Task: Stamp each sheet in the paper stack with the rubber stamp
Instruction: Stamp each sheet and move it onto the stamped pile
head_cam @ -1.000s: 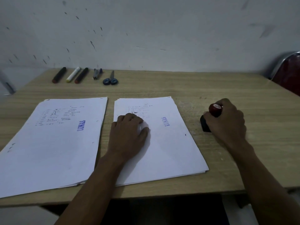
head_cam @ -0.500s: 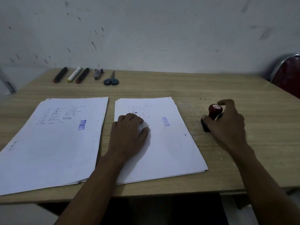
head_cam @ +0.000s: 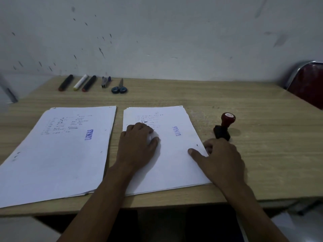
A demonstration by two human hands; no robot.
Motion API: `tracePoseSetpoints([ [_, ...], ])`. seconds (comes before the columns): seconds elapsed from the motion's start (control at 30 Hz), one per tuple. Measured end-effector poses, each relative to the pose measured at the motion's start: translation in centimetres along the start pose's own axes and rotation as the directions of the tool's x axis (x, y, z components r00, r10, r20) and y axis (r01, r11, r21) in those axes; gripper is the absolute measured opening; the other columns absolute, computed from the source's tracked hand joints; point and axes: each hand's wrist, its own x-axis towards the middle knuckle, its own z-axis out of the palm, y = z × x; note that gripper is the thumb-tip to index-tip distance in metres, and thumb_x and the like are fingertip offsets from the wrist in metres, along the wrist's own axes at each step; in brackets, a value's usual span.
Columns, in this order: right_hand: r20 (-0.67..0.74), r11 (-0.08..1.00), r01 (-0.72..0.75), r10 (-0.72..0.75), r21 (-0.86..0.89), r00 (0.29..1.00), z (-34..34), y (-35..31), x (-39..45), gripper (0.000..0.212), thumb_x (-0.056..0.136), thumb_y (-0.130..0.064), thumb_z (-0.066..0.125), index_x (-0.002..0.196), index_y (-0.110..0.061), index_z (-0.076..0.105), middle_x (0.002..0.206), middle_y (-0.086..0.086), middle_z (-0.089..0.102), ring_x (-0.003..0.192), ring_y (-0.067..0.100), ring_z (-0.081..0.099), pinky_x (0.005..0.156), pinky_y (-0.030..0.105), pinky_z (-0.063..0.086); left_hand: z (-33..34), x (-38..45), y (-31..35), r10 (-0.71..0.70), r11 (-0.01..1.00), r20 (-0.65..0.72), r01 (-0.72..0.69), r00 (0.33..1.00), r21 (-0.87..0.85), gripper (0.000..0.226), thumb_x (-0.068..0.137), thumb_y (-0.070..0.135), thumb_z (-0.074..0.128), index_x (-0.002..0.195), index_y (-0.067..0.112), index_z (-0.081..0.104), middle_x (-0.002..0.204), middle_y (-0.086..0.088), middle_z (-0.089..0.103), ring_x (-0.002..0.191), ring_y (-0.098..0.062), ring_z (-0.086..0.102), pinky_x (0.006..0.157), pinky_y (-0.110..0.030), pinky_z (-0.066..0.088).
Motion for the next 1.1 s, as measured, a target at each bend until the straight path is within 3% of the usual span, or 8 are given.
tracePoseSetpoints([
  [0.2, -0.1, 0.991, 0.043, -0.03, 0.13, 0.995, -0.3, -0.5, -0.4, 0.016, 0.08, -0.024, 0.078, 0.086, -0.024, 0.064, 0.082, -0.011, 0.061, 0.072, 0.007, 0.054, 0.06, 0.024, 0.037, -0.1, 0.0, 0.1, -0.008, 1.0, 0.01, 0.008, 1.0, -0.01, 0.029, 0.081, 0.043, 0.048, 0.096, 0.024, 0.064, 0.106, 0.005, 0.063, 0.102, -0.024, 0.054, 0.083, -0.036, 0.041],
  [0.37, -0.118, 0.948, 0.034, 0.004, 0.315, 0.993, -0.4, -0.7, -0.3, 0.017, 0.082, -0.015, 0.076, 0.073, -0.024, 0.064, 0.067, -0.015, 0.062, 0.062, 0.001, 0.059, 0.055, 0.021, 0.042, -0.1, -0.1, 0.3, -0.006, 0.999, -0.011, 0.006, 1.0, -0.036, 0.024, 0.086, 0.039, 0.057, 0.101, 0.022, 0.064, 0.11, 0.004, 0.063, 0.105, -0.023, 0.054, 0.084, -0.035, 0.039],
  [0.6, -0.104, 0.673, 0.046, 0.045, 0.738, 0.994, -2.3, -2.3, -0.7, 0.007, 0.087, -0.007, 0.07, 0.087, -0.012, 0.066, 0.064, -0.008, 0.07, 0.06, -0.001, 0.063, 0.056, 0.01, 0.046, -3.2, 0.7, 1.1, -0.243, 0.909, -0.196, 0.152, 0.95, -0.387, 0.059, 0.084, 0.045, 0.059, 0.133, 0.014, 0.046, 0.133, -0.006, 0.051, 0.124, -0.023, 0.045, 0.098, -0.03, 0.035],
  [0.73, 0.048, 0.371, -0.091, 0.123, 0.924, 0.991, -3.5, -3.7, -0.5, 0.01, 0.09, -0.002, 0.064, 0.097, -0.009, 0.066, 0.07, -0.009, 0.074, 0.064, 0.0, 0.068, 0.057, 0.013, 0.053, -6.7, 1.1, 1.6, -0.563, 0.591, -0.018, 0.388, 0.826, -0.707, 0.068, 0.082, 0.034, 0.073, 0.138, 0.015, 0.039, 0.125, -0.001, 0.058, 0.108, -0.015, 0.057, 0.087, -0.029, 0.046],
  [0.8, 0.113, 0.296, -0.155, 0.155, 0.943, 0.981, -3.4, -4.3, -0.3, 0.013, 0.089, -0.002, 0.065, 0.101, -0.006, 0.066, 0.072, -0.007, 0.075, 0.066, 0.002, 0.069, 0.062, 0.017, 0.056, -8.2, 1.1, 0.9, -0.6, 0.37, 0.14, 0.429, 0.787, -0.824, 0.038, 0.083, 0.025, 0.073, 0.114, 0.008, 0.058, 0.092, 0.002, 0.07, 0.078, -0.014, 0.065, 0.064, -0.024, 0.049],
  [0.87, 0.158, 0.273, -0.204, 0.179, 0.94, 0.971, -2.7, -5.0, -0.1, 0.018, 0.088, -0.003, 0.067, 0.106, -0.004, 0.067, 0.075, -0.005, 0.075, 0.071, 0.007, 0.07, 0.076, 0.028, 0.058, -9.3, 0.9, -0.3, -0.549, 0.27, 0.232, 0.433, 0.803, -0.86, 0.011, 0.084, 0.014, 0.071, 0.089, 0.005, 0.07, 0.072, -0.004, 0.072, 0.063, -0.022, 0.067, 0.052, -0.025, 0.05],
  [1.03, 0.273, 0.405, -0.29, 0.101, 0.867, 0.957, -0.8, -7.5, -0.6, 0.013, 0.087, -0.006, 0.07, 0.096, -0.013, 0.067, 0.068, -0.006, 0.074, 0.062, 0.007, 0.071, 0.053, 0.023, 0.056, -11.9, 0.5, -3.7, -0.573, 0.499, 0.087, 0.431, 0.815, -0.752, 0.007, 0.079, 0.008, 0.072, 0.083, 0.014, 0.072, 0.077, -0.006, 0.072, 0.064, -0.021, 0.069, 0.055, -0.03, 0.055],
  [1.1, 0.317, 0.515, -0.283, 0.023, 0.809, 0.948, 0.3, -8.9, -1.2, 0.018, 0.086, -0.008, 0.073, 0.099, -0.018, 0.066, 0.077, -0.001, 0.076, 0.07, 0.012, 0.073, 0.058, 0.025, 0.056, -13.1, 0.3, -5.8, -0.559, 0.597, 0.043, 0.438, 0.828, -0.671, 0.011, 0.077, 0.008, 0.073, 0.088, 0.008, 0.073, 0.075, -0.004, 0.071, 0.066, -0.023, 0.067, 0.06, -0.032, 0.055],
])
